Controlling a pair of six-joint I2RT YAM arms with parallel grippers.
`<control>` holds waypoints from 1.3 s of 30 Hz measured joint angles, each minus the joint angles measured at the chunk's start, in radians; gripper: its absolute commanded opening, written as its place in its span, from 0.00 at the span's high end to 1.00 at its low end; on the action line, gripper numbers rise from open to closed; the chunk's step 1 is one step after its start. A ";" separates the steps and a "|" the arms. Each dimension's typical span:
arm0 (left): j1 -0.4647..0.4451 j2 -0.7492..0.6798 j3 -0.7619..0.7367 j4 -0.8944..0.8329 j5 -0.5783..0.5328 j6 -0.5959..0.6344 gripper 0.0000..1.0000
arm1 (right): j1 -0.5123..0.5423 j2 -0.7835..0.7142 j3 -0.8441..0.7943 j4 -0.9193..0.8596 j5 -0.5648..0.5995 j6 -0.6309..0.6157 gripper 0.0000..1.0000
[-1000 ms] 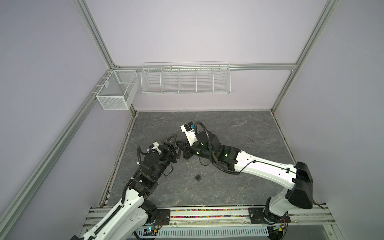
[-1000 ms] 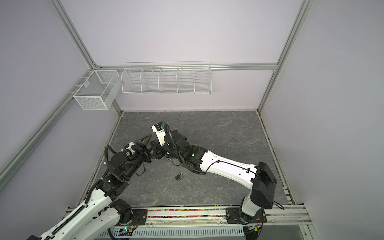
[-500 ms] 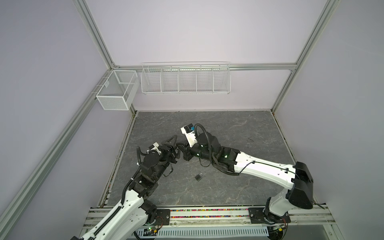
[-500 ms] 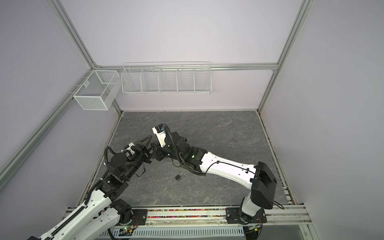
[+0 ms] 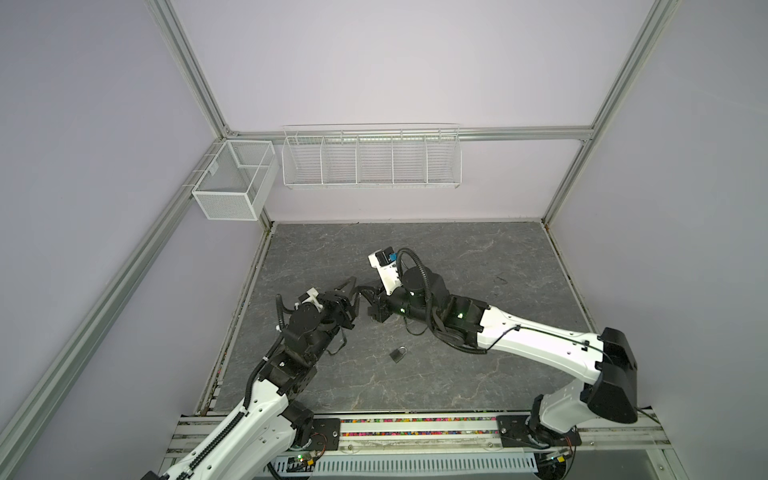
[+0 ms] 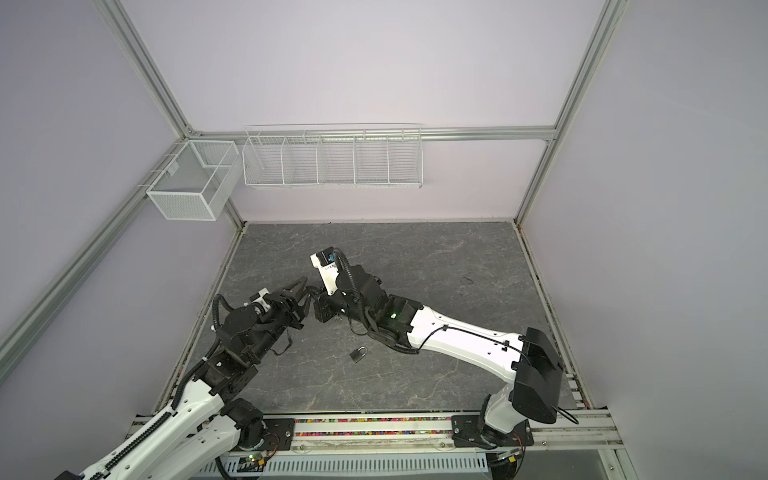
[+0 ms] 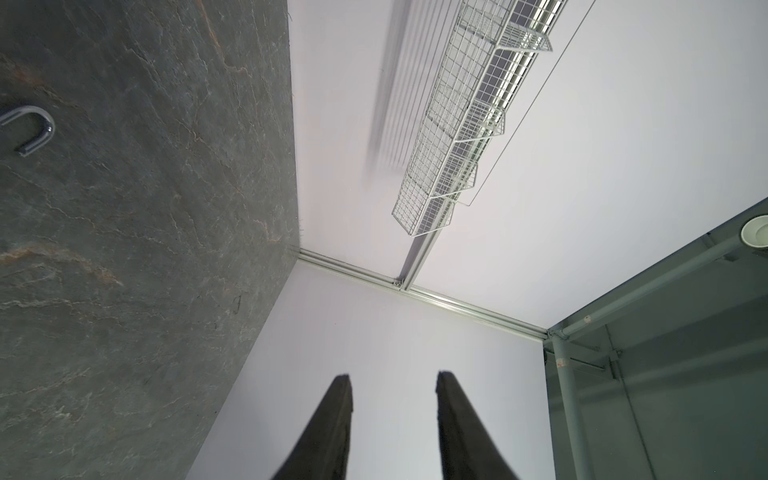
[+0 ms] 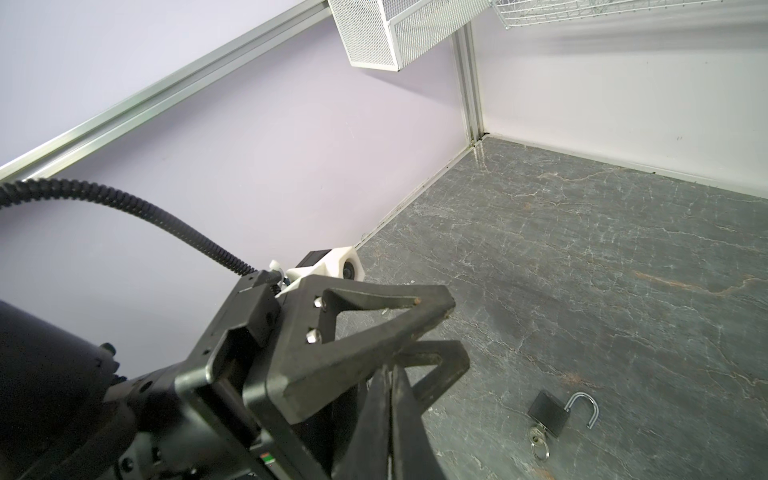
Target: Unlock with the key
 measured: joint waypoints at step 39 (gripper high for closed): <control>0.000 0.032 0.022 -0.087 -0.022 0.139 1.00 | -0.003 -0.050 -0.057 -0.010 0.029 0.002 0.54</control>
